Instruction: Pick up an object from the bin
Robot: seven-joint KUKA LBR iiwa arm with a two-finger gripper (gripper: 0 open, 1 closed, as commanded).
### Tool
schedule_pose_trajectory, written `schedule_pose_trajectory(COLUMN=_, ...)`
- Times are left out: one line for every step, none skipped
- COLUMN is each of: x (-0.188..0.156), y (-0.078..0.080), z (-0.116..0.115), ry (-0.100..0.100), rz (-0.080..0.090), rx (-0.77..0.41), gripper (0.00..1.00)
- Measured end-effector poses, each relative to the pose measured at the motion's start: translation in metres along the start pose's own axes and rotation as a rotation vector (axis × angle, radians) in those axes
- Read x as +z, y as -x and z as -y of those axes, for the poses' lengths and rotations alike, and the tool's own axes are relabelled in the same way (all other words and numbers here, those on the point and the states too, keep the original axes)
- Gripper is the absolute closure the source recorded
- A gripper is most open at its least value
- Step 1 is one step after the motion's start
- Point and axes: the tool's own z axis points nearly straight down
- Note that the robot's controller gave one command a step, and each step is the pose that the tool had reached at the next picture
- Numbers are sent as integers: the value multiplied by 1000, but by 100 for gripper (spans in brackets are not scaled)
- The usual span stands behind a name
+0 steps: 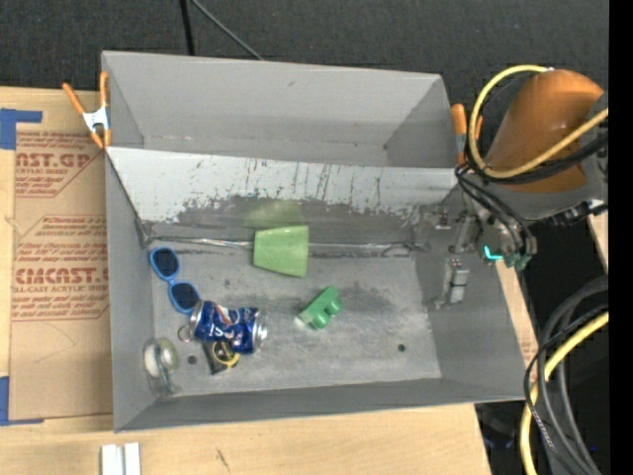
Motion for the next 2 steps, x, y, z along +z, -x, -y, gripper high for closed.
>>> schedule_pose_trajectory(x=122, y=27, z=-57, ry=4, rz=0, rx=123, gripper=0)
schedule_pose_trajectory(x=87, y=-14, z=-147, ry=2, rz=6, rx=-151, gripper=0)
